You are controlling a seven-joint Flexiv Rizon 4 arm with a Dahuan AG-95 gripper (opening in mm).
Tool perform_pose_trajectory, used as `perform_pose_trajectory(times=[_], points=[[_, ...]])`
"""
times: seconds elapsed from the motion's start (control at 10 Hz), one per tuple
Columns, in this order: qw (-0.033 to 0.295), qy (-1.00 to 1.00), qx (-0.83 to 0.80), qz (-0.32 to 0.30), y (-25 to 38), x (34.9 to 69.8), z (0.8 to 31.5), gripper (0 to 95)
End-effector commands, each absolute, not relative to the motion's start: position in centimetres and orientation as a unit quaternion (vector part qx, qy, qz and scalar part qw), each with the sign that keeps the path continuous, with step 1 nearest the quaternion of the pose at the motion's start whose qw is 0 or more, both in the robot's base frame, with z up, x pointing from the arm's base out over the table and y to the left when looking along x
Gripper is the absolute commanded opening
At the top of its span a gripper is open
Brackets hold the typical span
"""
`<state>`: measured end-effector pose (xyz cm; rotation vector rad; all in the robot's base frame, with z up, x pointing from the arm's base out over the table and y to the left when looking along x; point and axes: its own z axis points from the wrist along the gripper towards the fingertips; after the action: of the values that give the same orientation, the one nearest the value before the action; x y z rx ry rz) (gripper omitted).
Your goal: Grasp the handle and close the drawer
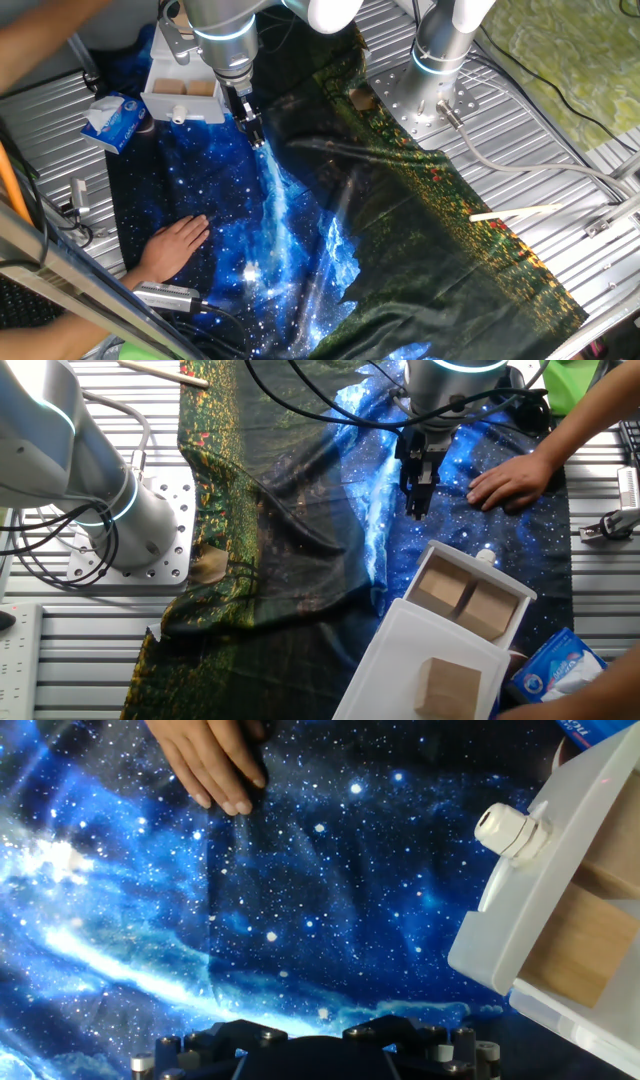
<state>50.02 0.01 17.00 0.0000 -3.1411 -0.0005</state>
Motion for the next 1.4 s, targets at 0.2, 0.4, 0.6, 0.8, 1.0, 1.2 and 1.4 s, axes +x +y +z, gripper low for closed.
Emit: perform_pose_trajectory(times=[0.2,0.4,0.6,0.8,1.0,1.2,1.4], points=[[-0.161,-0.976,0.131,-0.068,0.00,50.00,17.00,0.0],[-0.161,-0.976,0.131,-0.067,0.00,50.00,17.00,0.0],[-0.161,-0.976,0.131,-0.067,0.00,50.00,17.00,0.0],[-0.161,-0.976,0.131,-0.067,0.00,50.00,17.00,0.0],[-0.161,-0.976,0.131,-0.066,0.00,50.00,17.00,0.0],[-0.161,-0.976,0.131,-0.066,0.00,50.00,17.00,0.0],[-0.161,-0.976,0.131,-0.066,0.00,50.00,17.00,0.0]])
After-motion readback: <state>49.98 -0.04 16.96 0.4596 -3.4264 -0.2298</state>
